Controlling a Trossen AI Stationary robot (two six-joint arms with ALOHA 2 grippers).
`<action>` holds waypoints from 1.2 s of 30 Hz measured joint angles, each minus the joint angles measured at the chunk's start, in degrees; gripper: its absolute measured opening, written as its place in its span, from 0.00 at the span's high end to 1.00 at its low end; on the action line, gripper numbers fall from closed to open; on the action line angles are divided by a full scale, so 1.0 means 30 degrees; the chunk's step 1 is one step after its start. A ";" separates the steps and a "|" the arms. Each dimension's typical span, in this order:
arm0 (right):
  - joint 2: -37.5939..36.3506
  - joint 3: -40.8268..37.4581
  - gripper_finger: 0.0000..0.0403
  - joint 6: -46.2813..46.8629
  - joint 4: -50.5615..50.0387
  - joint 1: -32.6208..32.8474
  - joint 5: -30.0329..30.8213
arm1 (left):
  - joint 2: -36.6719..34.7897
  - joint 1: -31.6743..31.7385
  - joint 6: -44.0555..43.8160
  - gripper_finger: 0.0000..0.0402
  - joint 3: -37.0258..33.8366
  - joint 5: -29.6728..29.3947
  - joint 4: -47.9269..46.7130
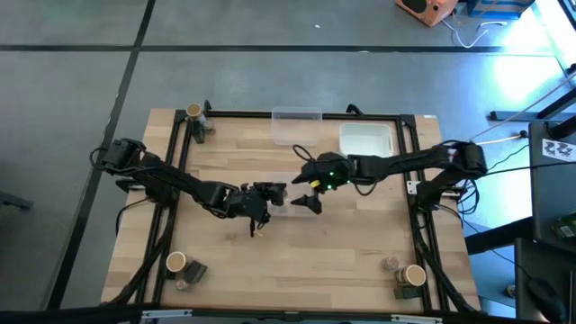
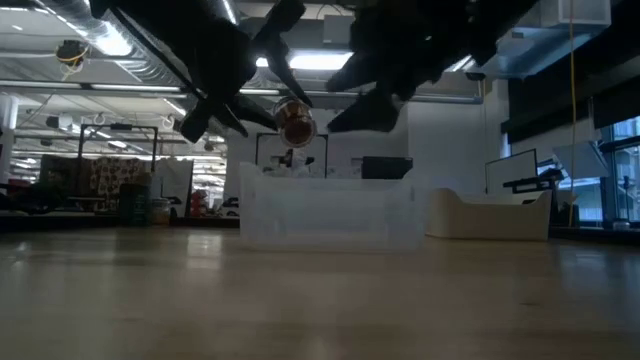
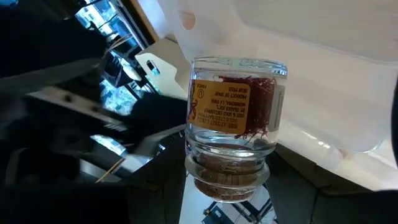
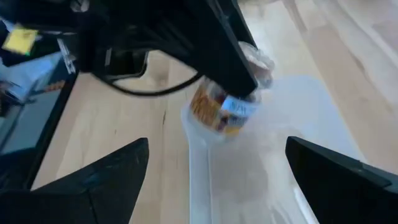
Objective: Sort spices by type
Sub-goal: Put the middle right transparent seasoning bottle into the bottom transparent bin
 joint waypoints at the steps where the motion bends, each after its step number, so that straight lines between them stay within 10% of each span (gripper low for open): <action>1: 0.0337 -0.0007 0.07 0.0182 0.0578 0.0003 -0.0245 | -0.0004 0.0000 0.0012 0.59 0.0030 -0.0014 0.0003; 17: 0.3214 -0.0007 0.08 0.3555 0.6869 0.0027 0.1096 | -0.0025 0.0000 0.0246 0.59 0.0089 -0.0113 -0.0174; 36: 0.3243 -0.0007 0.52 0.3062 0.6634 0.0027 0.2491 | -0.0025 0.0000 -0.0838 0.55 0.0089 -0.0113 -0.0292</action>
